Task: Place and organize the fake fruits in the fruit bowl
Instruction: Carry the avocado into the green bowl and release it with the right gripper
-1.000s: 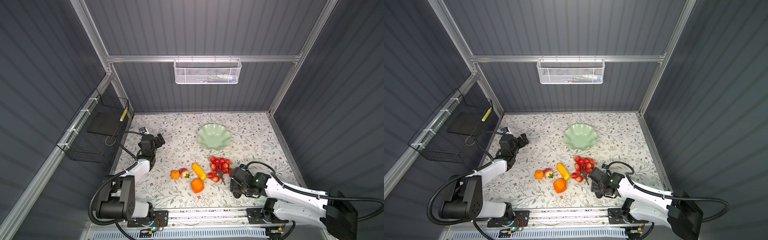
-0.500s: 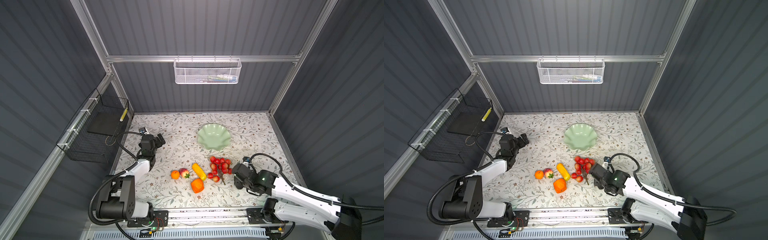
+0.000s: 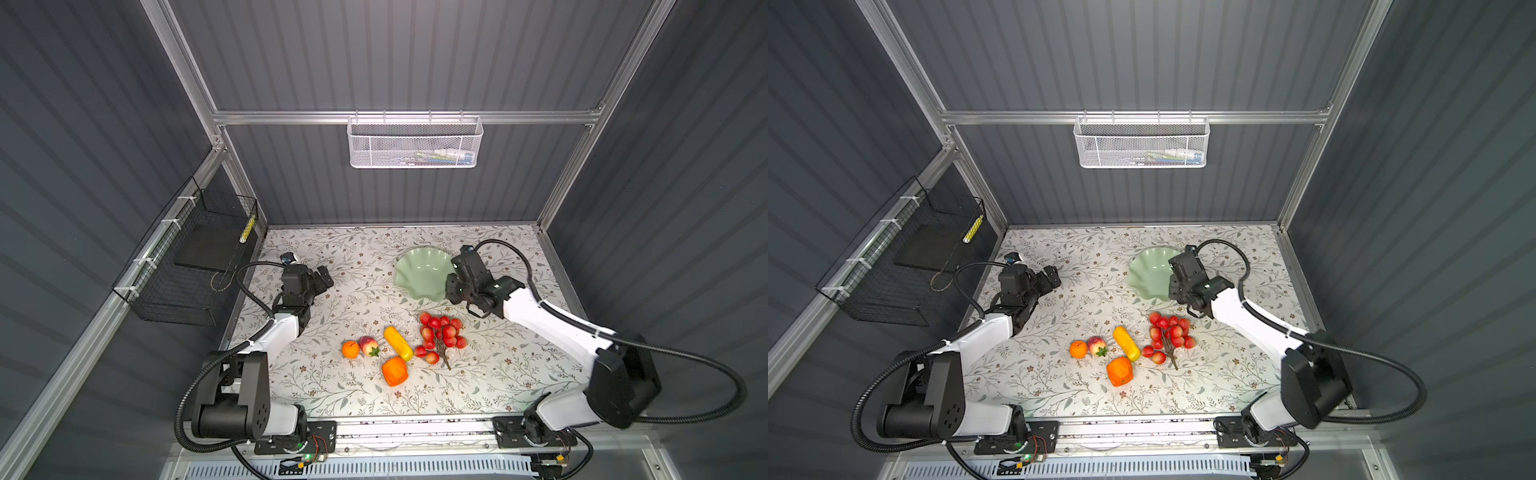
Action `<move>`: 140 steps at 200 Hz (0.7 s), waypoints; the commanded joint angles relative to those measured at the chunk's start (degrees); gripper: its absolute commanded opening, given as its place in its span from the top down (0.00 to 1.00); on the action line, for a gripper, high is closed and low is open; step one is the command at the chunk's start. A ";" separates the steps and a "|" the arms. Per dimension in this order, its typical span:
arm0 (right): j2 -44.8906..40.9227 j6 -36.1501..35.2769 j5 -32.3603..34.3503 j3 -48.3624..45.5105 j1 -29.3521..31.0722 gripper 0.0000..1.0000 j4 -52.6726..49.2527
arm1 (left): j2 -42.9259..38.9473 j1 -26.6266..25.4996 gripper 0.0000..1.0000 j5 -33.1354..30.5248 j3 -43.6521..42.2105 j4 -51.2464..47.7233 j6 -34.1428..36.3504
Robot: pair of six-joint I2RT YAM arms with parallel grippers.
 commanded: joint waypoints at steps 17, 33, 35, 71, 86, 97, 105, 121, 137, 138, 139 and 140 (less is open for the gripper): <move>13.27 -8.04 -5.41 11.07 -1.98 0.66 3.95 | -3.91 -0.08 0.05 6.26 1.97 -10.92 0.18; 19.37 -8.57 -6.79 15.75 -2.93 0.65 2.99 | -5.11 -0.08 0.06 9.06 2.61 -15.23 1.16; 20.09 -8.57 -7.06 16.22 -3.06 0.65 2.97 | -5.33 -0.08 0.06 9.50 2.68 -15.88 1.35; 27.86 -8.02 -9.10 20.72 -4.87 0.65 2.73 | -7.83 -0.15 0.09 14.68 3.70 -26.98 3.50; 29.16 -7.91 -9.23 21.21 -5.33 0.60 2.71 | -9.49 -0.17 0.10 15.57 3.28 -31.22 3.29; 29.71 -7.69 -9.50 21.38 -5.67 0.53 2.71 | -10.55 -0.23 0.11 15.87 2.98 -34.02 2.78; 30.15 -7.60 -10.01 21.52 -5.82 0.48 2.75 | -11.32 -0.26 0.11 16.00 2.29 -35.77 2.17; 30.71 -7.38 -10.33 21.90 -5.88 0.37 2.46 | -12.42 -0.26 0.12 16.77 0.51 -38.28 0.92; 30.31 -7.34 -10.51 22.30 -5.95 0.33 2.31 | -13.64 -0.26 0.13 18.26 -1.76 -39.27 -0.22; 30.22 -7.43 -10.45 22.24 -5.96 0.32 2.31 | -13.71 -0.30 0.13 18.38 -1.84 -39.36 -0.34; 30.17 -7.43 -10.47 22.25 -5.97 0.32 2.36 | -13.79 -0.32 0.13 18.48 -1.97 -39.40 -0.35; 30.06 -7.43 -10.48 22.30 -5.93 0.32 2.38 | -13.83 -0.33 0.13 18.54 -2.08 -39.42 -0.41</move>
